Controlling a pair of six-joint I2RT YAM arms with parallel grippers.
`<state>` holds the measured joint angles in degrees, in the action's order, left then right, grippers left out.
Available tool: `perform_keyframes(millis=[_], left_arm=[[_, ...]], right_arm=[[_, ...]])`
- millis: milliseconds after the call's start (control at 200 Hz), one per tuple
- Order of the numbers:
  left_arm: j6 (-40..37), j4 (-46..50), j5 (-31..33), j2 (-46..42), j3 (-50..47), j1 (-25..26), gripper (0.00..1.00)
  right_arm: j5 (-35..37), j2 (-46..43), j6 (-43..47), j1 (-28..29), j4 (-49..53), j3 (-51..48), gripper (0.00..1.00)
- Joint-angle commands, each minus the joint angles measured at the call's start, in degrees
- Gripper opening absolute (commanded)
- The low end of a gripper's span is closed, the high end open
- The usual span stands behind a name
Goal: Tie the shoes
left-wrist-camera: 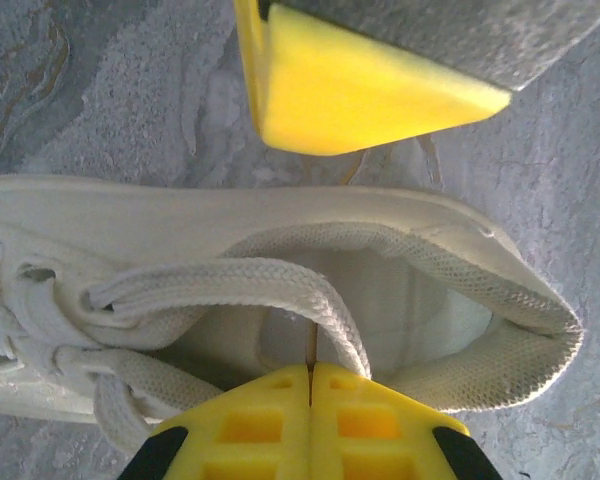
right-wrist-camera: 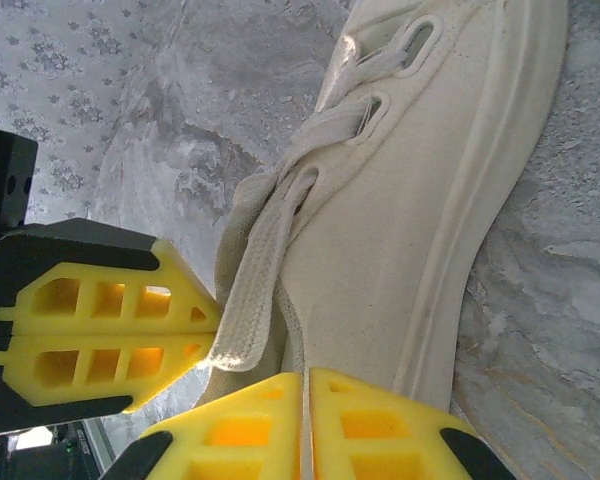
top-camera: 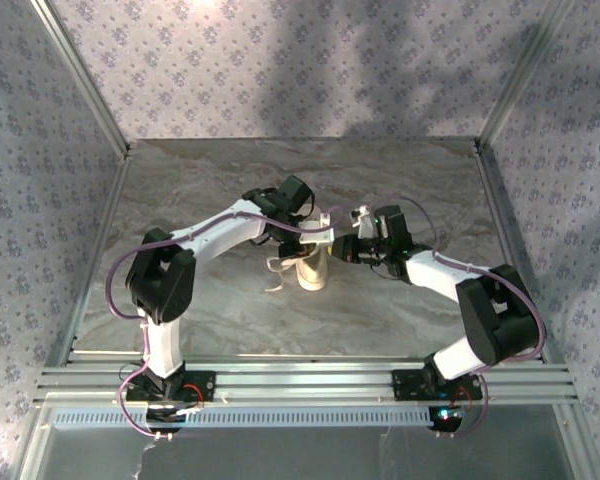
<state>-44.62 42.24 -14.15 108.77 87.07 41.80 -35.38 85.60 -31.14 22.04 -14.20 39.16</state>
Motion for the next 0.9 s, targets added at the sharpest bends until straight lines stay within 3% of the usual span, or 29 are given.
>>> perform_keyframes(millis=[0,355,894], left_arm=[[-2.05,2.91,-3.48,1.57,2.89,0.25,0.00],[0.49,1.36,-9.13,1.97,5.15,-1.57,0.00],[-1.25,5.90,-4.31,4.93,7.11,-1.56,0.00]], right_arm=[[-1.94,0.41,-1.79,-0.82,-2.55,-0.33,0.11],[-4.85,4.09,-3.58,-0.94,-4.16,1.71,0.12],[-7.36,5.81,-3.67,-0.66,-5.05,2.68,0.13]])
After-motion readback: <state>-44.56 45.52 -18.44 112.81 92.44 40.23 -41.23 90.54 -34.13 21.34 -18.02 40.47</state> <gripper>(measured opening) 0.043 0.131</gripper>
